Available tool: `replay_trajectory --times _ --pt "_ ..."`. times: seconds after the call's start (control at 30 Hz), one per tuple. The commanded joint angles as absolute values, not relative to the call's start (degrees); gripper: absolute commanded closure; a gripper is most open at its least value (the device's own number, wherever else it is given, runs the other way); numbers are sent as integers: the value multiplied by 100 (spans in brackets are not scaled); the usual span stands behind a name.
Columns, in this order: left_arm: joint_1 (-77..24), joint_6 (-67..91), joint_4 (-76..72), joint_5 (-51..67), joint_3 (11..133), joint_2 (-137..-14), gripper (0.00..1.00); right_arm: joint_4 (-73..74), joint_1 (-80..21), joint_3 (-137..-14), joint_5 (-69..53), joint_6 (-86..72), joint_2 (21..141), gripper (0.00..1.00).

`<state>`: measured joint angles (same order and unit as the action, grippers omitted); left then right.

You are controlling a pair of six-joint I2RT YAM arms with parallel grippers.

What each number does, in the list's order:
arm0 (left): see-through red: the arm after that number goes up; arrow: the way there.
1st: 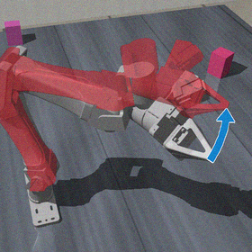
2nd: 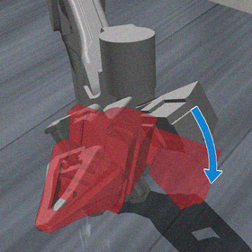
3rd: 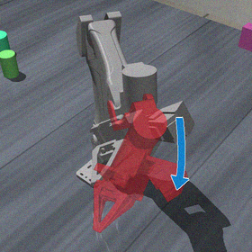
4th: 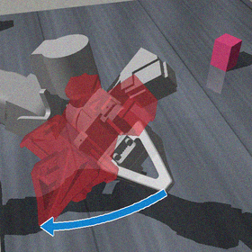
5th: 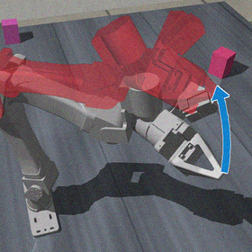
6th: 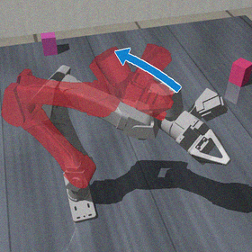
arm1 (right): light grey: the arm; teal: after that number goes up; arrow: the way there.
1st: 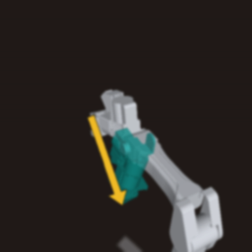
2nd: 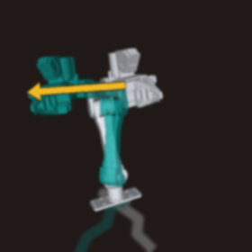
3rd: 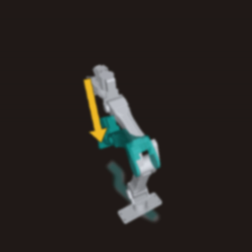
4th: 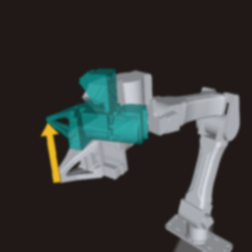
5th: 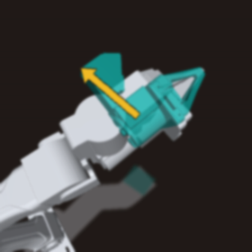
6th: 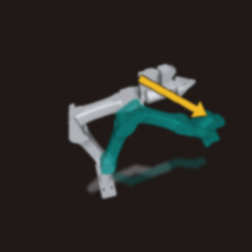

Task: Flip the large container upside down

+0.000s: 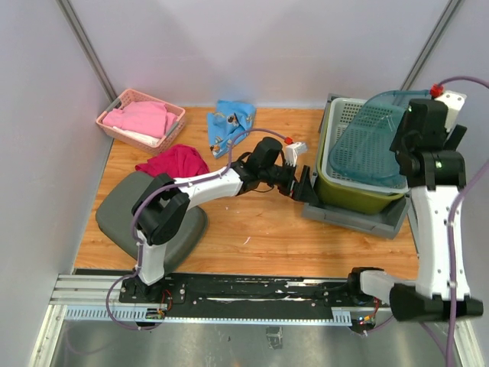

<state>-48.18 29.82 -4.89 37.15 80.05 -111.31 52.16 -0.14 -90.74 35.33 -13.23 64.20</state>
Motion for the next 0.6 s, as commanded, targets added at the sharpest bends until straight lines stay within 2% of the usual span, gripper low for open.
replay_trajectory --times 0.0,0.2,0.27,0.53,0.57 --pt "-4827 2950 -618 3964 8146 -11254 1 5781 164 -9625 4185 -1240 7354 26" --pt "-4860 2964 -659 4059 8121 -11377 1 5919 778 -9528 3689 -1533 7770 30" --pt "-4869 2947 -631 4080 8137 -11434 1 5933 928 -9383 3513 -1604 7840 37" --pt "-4971 3064 -839 4182 8165 -11531 1 5818 1019 -9239 3111 -1690 7677 97" --pt "-4998 3092 -877 4182 8194 -11558 1 5811 1013 -9303 3085 -1693 7611 99"
